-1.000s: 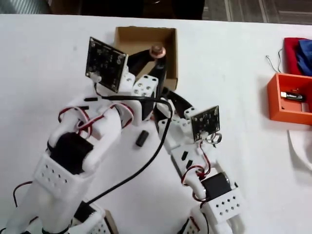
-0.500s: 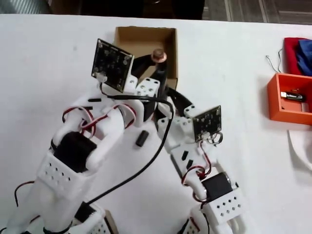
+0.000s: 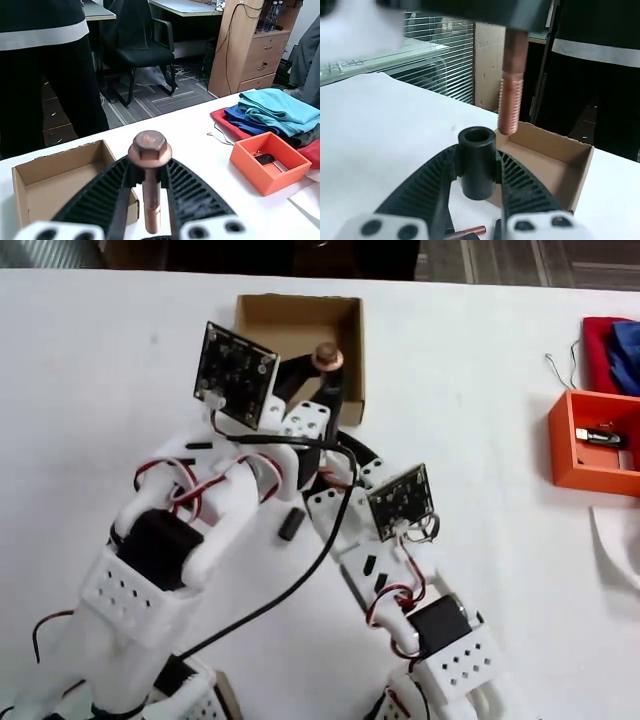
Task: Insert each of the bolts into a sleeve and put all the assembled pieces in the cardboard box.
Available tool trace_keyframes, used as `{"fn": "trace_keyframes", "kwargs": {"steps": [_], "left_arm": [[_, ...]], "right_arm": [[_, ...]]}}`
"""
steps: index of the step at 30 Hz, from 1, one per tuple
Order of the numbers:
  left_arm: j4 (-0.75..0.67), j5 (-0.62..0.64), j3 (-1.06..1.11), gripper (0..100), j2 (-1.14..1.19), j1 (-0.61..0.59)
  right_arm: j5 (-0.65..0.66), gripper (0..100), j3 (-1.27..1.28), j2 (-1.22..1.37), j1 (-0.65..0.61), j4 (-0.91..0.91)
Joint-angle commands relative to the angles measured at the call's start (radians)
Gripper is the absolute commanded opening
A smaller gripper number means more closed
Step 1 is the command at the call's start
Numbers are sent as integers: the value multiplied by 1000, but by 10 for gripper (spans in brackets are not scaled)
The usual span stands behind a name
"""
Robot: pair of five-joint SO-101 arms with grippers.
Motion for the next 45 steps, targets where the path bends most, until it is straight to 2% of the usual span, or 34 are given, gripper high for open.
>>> {"fn": "trace_keyframes", "kwargs": {"steps": [1,7,24,45], "left_arm": [[20,12,-79,27,-11,5],[66,97,-79,27,-11,-11],[74,95,-87,27,-55,-69],[127,143,-77,27,-78,-64]], "right_arm": [[11,23,-52,4,4,-19],[11,23,-52,4,4,-19],[11,23,-41,4,5,-21],[11,23,-41,4,45,-27]]}}
